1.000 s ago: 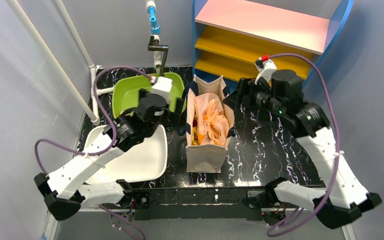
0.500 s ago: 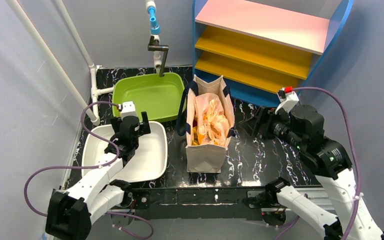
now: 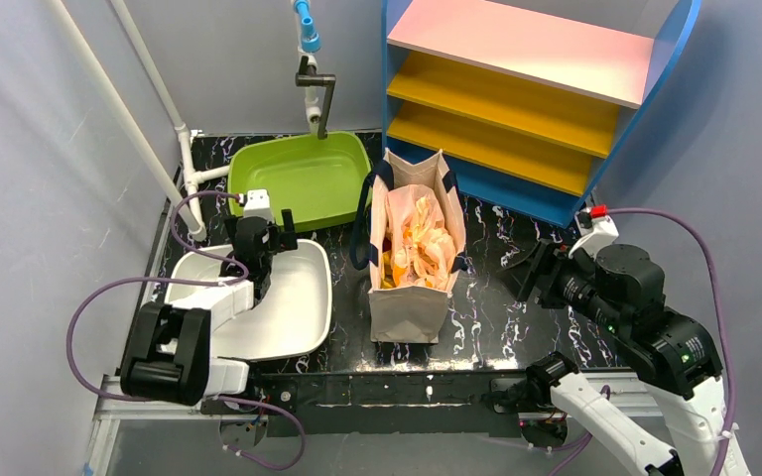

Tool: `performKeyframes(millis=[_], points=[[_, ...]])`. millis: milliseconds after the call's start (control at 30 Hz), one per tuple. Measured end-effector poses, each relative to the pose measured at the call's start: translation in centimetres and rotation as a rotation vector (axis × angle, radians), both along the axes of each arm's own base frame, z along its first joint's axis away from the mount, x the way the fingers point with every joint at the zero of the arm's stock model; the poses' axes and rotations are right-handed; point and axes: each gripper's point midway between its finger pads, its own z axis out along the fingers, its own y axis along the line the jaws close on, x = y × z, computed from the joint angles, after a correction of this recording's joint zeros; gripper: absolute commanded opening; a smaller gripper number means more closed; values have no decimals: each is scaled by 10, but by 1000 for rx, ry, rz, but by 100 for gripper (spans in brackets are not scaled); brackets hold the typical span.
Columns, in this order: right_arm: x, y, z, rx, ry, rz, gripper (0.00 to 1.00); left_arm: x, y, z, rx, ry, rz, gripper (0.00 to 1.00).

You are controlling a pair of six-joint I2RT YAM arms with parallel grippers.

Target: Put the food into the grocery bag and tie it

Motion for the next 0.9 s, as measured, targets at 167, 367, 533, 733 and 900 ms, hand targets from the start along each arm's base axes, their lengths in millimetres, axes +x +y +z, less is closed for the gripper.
performKeyframes(millis=[167,367,533,733,900], points=[[-8,-7,-10,-12,32,-22,80,23,7,-8,-14,-37,-35,98],[-12,-17,-21,-24,54,-65,80,22,19,-6,-23,-152,-52,98],[-15,-24,-31,-15,78,-117,81,23,20,-2,-21,-196,-59,98],[-13,-25,-37,12,105,-160,87,22,20,-1,-22,-207,-64,98],[-11,-23,-31,71,51,-165,89,22,20,-1,-22,-208,-65,98]])
